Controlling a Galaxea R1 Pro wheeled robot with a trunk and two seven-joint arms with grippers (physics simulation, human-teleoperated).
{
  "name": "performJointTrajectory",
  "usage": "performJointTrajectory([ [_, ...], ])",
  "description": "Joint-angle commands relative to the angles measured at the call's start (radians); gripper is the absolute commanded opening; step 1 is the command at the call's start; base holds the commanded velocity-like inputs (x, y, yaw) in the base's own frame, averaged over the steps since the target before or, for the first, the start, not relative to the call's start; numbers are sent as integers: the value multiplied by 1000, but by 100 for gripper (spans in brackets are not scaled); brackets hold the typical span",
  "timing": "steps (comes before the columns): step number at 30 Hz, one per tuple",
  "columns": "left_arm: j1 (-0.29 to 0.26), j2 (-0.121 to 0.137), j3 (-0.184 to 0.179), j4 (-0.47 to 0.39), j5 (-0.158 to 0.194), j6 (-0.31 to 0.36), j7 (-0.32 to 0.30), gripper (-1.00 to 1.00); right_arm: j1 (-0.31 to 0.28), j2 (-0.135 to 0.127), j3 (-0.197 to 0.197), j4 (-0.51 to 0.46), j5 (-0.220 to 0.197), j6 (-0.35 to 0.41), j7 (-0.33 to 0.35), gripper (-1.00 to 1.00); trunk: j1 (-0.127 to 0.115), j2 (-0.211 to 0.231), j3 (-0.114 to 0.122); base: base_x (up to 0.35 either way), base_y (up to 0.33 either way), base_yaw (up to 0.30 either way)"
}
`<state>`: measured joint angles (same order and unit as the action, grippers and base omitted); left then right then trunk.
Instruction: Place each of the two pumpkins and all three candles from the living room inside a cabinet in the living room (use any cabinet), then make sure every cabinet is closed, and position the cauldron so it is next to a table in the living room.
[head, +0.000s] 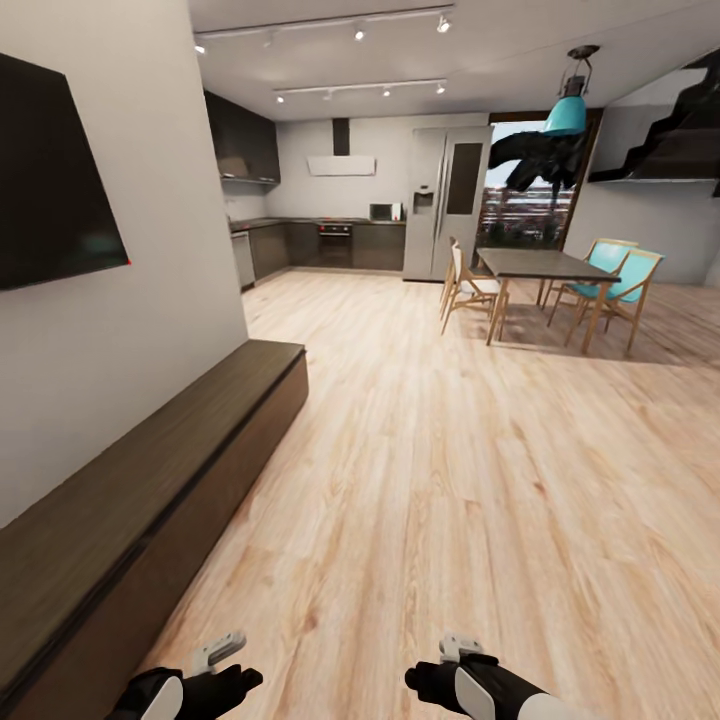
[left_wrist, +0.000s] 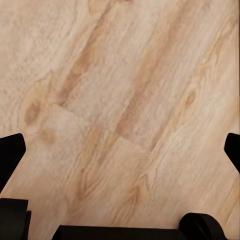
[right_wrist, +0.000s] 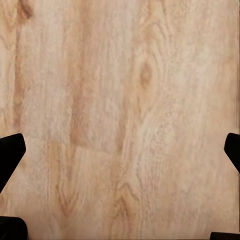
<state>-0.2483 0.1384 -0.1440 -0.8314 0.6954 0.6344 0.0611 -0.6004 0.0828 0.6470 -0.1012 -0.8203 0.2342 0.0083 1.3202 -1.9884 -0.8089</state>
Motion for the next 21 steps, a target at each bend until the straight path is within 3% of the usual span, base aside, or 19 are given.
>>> performJointTrajectory([
  [1,0,1,-3,-2,9,2,6,100,-1,0,5,0,-3,3,1,100,0,0,-1,51,0,-248],
  [8,0,1,-3,-2,9,1,6,100,-1,0,5,1,-3,3,1,100,0,0,-5,144,0,-250],
  [15,0,1,-3,-2,9,1,6,100,-1,0,5,0,-3,4,1,100,0,0,-9,284,2,-247],
  [21,0,1,-3,-2,9,1,6,100,-1,0,5,0,-3,3,1,100,0,0,-10,327,106,-49],
])
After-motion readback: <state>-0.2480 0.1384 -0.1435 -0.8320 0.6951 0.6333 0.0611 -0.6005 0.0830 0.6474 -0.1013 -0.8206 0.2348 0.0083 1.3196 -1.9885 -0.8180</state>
